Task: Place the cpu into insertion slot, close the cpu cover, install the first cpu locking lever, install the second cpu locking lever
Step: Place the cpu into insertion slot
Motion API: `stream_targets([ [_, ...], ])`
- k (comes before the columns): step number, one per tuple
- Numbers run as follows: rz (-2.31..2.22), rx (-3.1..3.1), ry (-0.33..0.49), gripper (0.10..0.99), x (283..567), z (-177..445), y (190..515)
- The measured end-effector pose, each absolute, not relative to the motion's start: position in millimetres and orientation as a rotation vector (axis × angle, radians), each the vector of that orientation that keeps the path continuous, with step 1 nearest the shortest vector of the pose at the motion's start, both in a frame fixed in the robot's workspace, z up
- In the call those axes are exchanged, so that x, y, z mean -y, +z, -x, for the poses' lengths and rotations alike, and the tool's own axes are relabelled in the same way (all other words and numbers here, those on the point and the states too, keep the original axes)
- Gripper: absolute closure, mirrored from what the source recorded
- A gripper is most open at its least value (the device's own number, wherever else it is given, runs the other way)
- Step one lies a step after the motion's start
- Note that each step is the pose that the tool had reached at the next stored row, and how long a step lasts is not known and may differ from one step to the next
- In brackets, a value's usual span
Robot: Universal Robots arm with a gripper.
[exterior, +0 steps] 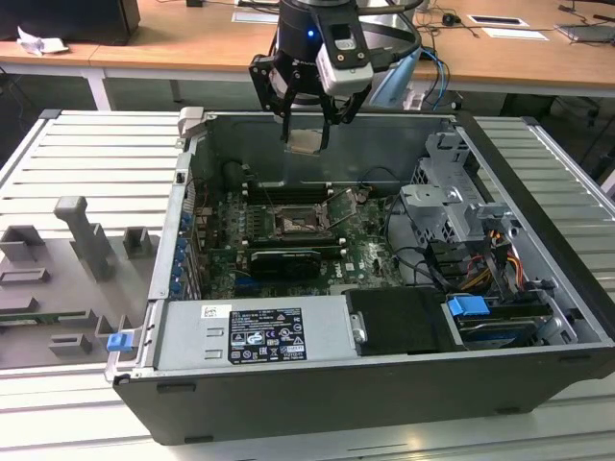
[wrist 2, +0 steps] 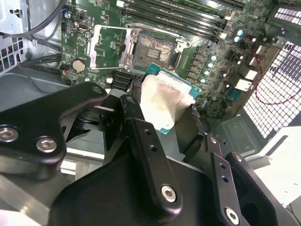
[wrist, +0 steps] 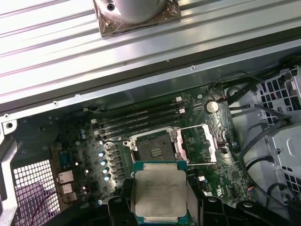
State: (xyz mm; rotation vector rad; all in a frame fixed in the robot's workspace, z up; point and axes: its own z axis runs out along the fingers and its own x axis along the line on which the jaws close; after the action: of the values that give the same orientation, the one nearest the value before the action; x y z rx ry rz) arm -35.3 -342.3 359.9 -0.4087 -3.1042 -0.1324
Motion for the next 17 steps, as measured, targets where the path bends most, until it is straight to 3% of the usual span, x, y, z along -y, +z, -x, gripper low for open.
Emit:
stream_targets([
  [17, 0.578, 3.082, -0.133, 0.557, 342.2, 35.3, 358.8],
])
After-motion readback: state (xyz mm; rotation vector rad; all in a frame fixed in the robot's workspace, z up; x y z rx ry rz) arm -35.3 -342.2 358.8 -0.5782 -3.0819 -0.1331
